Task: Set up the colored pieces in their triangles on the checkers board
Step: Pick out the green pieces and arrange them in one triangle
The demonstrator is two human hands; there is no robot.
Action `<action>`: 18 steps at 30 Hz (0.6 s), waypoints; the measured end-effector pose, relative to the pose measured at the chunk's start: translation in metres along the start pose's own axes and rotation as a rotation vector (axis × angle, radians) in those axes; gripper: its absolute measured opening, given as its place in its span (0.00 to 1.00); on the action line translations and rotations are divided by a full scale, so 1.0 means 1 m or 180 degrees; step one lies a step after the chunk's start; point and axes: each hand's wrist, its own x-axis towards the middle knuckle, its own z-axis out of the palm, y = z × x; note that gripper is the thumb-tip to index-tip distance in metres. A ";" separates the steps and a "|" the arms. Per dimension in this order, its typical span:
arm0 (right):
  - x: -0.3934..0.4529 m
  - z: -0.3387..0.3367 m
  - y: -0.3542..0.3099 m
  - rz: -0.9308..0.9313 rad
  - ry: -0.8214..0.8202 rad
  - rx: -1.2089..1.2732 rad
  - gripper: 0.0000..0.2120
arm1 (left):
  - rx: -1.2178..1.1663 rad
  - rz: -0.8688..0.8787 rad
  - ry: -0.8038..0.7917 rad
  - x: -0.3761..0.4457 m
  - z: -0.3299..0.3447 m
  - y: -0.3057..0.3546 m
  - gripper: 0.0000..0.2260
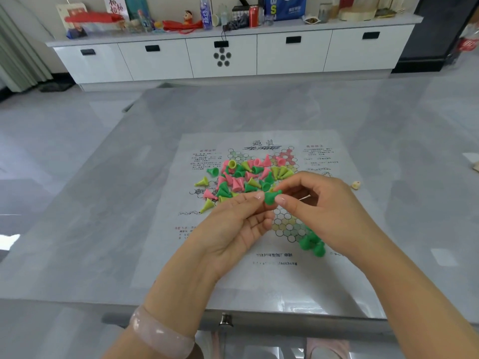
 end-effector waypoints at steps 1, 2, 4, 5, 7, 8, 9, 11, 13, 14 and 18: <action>0.000 0.000 0.000 -0.0026 0.0004 -0.0026 0.05 | 0.0000 -0.0020 -0.0005 0.000 0.000 0.000 0.06; 0.000 0.001 0.000 -0.0052 0.0022 -0.0041 0.06 | 0.0003 -0.0029 -0.0025 -0.001 0.000 -0.001 0.06; 0.000 0.001 -0.001 -0.0093 0.0100 -0.0041 0.06 | 0.0148 0.0045 -0.0002 -0.002 -0.001 -0.001 0.05; 0.001 0.000 -0.001 -0.0096 0.0155 -0.0022 0.06 | 0.0455 0.0200 0.0128 -0.002 -0.002 -0.001 0.05; 0.002 -0.004 0.000 -0.0064 0.0295 0.0000 0.06 | 0.1715 0.0791 0.0749 0.000 -0.010 0.003 0.03; 0.003 -0.006 0.001 -0.0039 0.0375 -0.0013 0.06 | 0.2424 0.1168 0.1146 0.001 -0.016 0.009 0.04; 0.004 -0.009 0.002 -0.0011 0.0456 -0.0028 0.07 | 0.3006 0.1530 0.1458 0.002 -0.022 0.016 0.05; 0.005 -0.014 0.005 0.0027 0.0589 -0.0029 0.06 | 0.3815 0.1902 0.1701 0.005 -0.033 0.031 0.07; 0.007 -0.018 0.006 0.0052 0.0691 -0.0028 0.05 | 0.4475 0.1801 0.1577 0.013 -0.040 0.043 0.07; 0.008 -0.019 0.007 0.0058 0.0730 -0.0019 0.05 | 0.4881 0.1736 0.1426 0.019 -0.042 0.049 0.07; 0.010 -0.021 0.006 0.0030 0.0818 0.0017 0.06 | 0.6223 0.1632 0.0366 0.037 -0.041 0.067 0.09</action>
